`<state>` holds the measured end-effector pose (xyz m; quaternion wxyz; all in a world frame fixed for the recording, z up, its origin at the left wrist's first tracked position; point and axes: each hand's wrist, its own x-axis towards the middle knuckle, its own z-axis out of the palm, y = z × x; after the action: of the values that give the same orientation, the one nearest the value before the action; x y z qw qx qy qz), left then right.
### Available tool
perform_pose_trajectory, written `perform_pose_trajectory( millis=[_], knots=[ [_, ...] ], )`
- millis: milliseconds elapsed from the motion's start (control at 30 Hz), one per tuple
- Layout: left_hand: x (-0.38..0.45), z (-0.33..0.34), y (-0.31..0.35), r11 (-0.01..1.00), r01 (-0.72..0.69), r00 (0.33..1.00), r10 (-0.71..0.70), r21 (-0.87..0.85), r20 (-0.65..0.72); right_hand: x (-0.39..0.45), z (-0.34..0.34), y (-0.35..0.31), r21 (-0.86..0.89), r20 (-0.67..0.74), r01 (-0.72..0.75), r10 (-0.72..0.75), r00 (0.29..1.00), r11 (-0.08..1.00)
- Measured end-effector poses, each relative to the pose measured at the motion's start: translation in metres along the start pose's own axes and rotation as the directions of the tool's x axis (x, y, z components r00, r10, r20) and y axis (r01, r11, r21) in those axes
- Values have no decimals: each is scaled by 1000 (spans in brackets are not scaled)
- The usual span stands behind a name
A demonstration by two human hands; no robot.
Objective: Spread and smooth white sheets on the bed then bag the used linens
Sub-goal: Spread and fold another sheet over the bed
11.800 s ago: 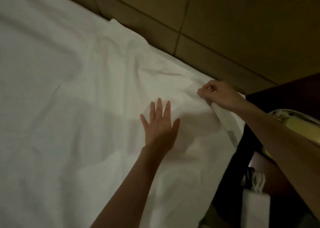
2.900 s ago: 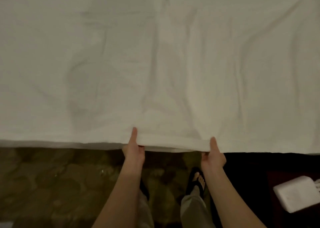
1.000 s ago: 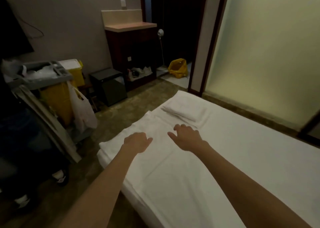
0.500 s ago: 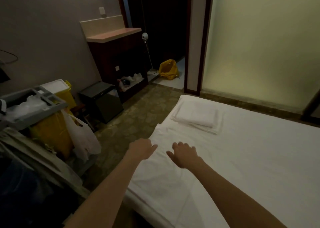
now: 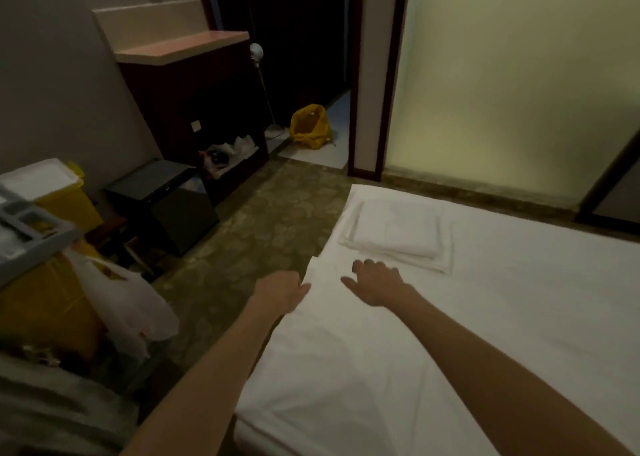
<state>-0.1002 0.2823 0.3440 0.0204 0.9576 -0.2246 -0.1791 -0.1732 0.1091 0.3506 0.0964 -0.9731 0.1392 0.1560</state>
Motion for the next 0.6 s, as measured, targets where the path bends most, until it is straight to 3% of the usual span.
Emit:
perform_pose_trajectory(
  millis=[133, 267, 433, 600],
  knots=[
    [57, 7, -42, 983, -147, 987, 137, 113, 86, 43, -38, -28, 121, -186, -95, 116, 976, 988],
    [96, 0, -78, 923, -317, 943, 284, 217, 171, 61, -37, -55, 229, -222, -243, 293, 930, 943],
    [133, -23, -90, 827, -497, 867, 459, 261, 194, 56, 12, -85, 277, -36, -438, 465, 885, 855],
    [148, -49, -45, 741, -641, 767, 615, 198, 182, 39, 67, -92, 231, 147, -571, 552, 821, 788]
  ],
)
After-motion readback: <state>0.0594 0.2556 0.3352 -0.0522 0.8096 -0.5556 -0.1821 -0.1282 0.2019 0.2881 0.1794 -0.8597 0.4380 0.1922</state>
